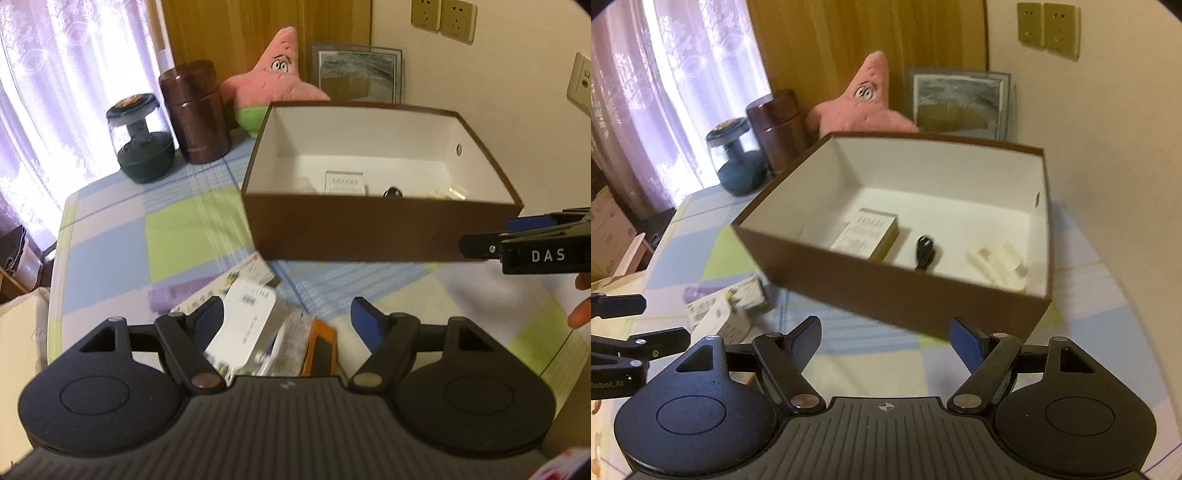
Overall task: Organize rigid objects
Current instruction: 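Move both tools out of the box toward the items on the table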
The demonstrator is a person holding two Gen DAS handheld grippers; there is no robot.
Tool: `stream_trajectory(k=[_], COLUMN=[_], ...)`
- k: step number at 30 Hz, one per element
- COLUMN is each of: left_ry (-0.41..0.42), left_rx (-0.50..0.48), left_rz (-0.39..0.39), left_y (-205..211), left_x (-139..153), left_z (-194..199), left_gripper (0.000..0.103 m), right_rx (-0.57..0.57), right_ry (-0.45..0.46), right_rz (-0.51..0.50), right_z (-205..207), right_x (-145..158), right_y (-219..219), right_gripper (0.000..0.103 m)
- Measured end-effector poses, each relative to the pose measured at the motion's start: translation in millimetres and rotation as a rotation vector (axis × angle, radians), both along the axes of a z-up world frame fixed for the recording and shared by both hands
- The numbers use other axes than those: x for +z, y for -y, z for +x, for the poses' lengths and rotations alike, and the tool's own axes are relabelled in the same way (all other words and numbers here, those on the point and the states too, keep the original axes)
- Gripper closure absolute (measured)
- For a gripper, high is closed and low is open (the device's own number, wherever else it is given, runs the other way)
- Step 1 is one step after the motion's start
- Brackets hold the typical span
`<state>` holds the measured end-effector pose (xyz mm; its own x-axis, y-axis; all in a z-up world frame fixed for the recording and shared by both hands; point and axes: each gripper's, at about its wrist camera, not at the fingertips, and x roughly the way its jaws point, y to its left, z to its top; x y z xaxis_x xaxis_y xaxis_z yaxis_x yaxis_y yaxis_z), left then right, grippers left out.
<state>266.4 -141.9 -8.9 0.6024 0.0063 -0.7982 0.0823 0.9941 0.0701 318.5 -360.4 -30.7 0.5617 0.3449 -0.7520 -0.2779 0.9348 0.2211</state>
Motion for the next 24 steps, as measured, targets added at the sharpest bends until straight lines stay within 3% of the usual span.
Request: stream_trajectory(k=[24], left_ry=[-0.123], left_rx=[0.046], left_rz=[-0.033], left_y=[-45.5], left_x=[-43.8], left_z=[-52.9], left_gripper=[0.03], right_rx=[0.178], right_ry=[-0.202], right_rz=[0.002], right_z=[-49.6], right_x=[-48.3], right_y=[-77.4], right_gripper=[0.029])
